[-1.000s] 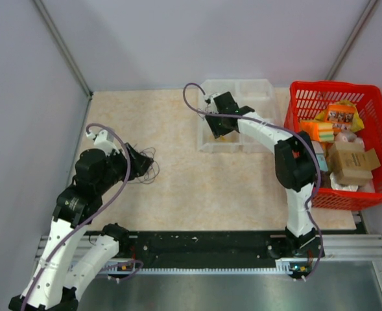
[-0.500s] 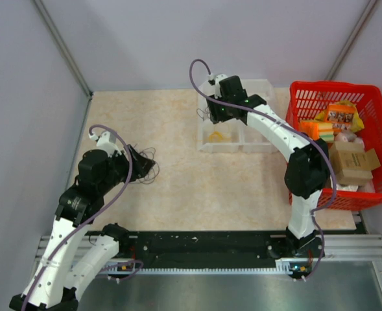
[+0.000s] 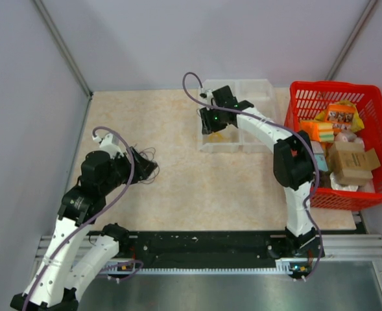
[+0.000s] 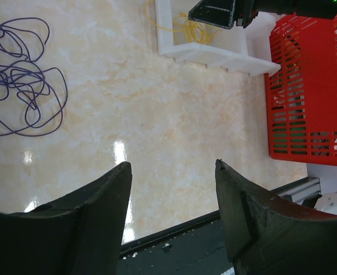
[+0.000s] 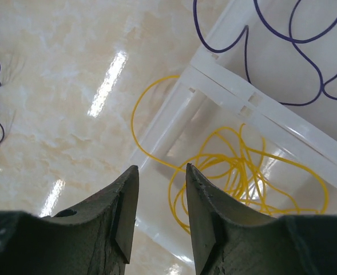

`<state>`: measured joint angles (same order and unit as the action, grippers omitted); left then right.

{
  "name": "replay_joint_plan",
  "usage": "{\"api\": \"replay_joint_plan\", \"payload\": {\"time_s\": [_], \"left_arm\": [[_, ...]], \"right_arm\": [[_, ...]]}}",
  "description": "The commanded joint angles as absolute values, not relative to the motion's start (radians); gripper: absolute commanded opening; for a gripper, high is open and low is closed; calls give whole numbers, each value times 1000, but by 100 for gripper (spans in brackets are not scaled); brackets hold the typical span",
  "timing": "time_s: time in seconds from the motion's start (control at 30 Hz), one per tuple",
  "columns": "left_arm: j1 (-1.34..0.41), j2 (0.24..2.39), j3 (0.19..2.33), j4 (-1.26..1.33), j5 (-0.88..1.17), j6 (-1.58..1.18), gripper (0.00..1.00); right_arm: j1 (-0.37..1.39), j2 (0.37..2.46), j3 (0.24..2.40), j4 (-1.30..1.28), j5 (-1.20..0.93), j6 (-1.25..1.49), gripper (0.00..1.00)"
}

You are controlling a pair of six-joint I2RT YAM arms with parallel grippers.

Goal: Untangle the cables

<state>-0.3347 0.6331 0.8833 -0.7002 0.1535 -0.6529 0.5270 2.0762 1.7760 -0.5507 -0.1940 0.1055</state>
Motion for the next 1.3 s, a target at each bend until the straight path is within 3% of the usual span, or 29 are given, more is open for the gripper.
{"api": "replay_joint_plan", "payload": {"time_s": [0.0,0.2,0.5,0.57,0.7,0.87,1.27], "left_arm": [[-331,646,876,-641,181,-657,64],[-333,647,873,-630,193,-654,64],[-333,640,870,-635,192,-649,64],[-333,641,868,-634,195,-652,64],[-333,637,868,-635,193,-650,64],[-333,635,868,-641,190,-650,64],[-333,626,862,-652,179,-652,64]], "right_arm": [[522,2103,1799,-502,-299,57,42],[526,2157,1819,-528,-307,-89,50],[525,2201,1876,-589,-322,-179,46],[525,2212,1878,-594,-321,-179,41],[525,2224,1885,-603,-325,-175,18],[523,2217,1891,-603,-308,-152,1],[491,2223,1838,-600,-114,-127,0]]}}
